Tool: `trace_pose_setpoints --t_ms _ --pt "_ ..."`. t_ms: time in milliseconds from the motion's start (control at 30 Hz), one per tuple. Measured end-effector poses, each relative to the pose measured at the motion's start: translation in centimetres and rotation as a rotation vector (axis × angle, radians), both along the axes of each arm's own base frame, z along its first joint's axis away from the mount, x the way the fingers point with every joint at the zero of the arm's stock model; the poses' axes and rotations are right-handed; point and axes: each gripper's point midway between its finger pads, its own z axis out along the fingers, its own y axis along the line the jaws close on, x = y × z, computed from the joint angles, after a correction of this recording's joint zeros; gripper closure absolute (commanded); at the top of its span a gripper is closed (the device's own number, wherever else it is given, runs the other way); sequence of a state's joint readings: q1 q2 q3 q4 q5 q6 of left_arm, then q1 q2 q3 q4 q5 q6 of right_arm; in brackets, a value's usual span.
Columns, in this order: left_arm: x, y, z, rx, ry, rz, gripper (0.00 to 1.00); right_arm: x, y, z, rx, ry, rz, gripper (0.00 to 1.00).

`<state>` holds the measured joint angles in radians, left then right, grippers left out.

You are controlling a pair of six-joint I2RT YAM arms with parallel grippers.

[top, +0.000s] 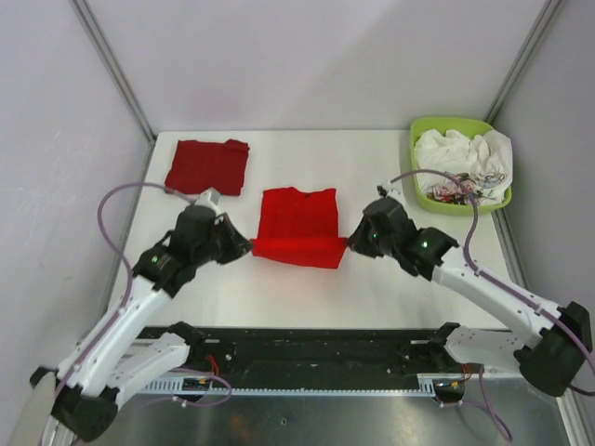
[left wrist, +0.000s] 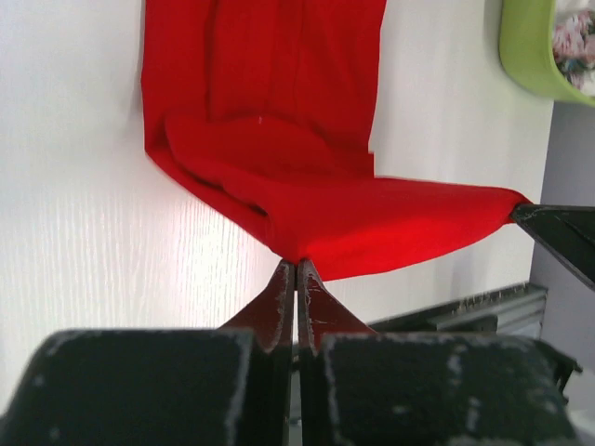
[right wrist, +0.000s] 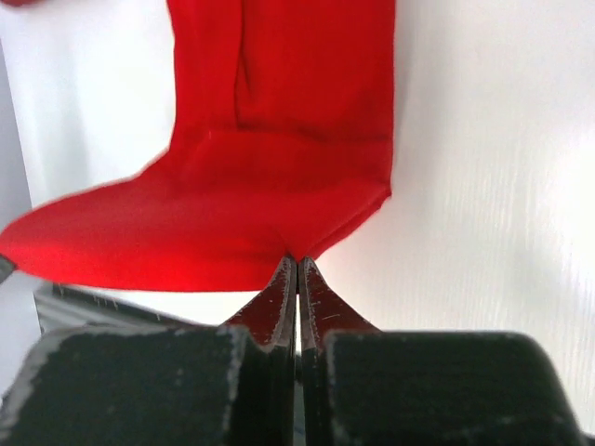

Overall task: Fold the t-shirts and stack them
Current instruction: Fold the long partially folded tshirt into a neat square

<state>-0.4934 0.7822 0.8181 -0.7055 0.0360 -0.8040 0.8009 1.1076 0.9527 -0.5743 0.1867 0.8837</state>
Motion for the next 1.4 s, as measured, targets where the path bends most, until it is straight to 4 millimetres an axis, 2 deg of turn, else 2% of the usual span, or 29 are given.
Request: trace_pose_setpoints --t_ms 100,267,500,633,900,1000,1267,1400 --pt "3.4 -0.9 0.7 0.039 -0.006 0.014 1.00 3.5 -1.0 0.0 -0.003 -0.008 -0.051 1.00" --pt "9.2 -1.7 -0.1 0.105 0.015 0.044 1.00 9.2 -1.3 -1.3 -0.018 -0.008 -0.084 1.00" --pt "15.5 -1.7 -1.5 0.154 0.027 0.087 1.00 14.8 -1.0 -4.1 -0.029 -0.001 -0.087 1.00" --pt "18.6 -2.0 -2.2 0.166 0.022 0.093 1.00 17.5 -1.2 -4.9 -0.022 -0.006 -0.101 1.00" --pt "22.9 -1.6 -4.3 0.190 0.040 0.120 1.00 22.6 -0.4 -4.3 -0.014 -0.062 -0.108 1.00" --pt "24.3 -1.4 -5.2 0.199 0.046 0.134 1.00 24.2 0.0 -4.7 -0.019 -0.076 -0.105 1.00" --pt "25.6 -0.3 -8.1 0.229 0.098 0.156 1.00 27.3 1.2 -7.5 -0.039 -0.066 -0.086 1.00" --pt "26.2 0.2 -9.2 0.235 0.114 0.167 1.00 28.7 1.9 -8.0 -0.038 -0.073 -0.080 1.00"
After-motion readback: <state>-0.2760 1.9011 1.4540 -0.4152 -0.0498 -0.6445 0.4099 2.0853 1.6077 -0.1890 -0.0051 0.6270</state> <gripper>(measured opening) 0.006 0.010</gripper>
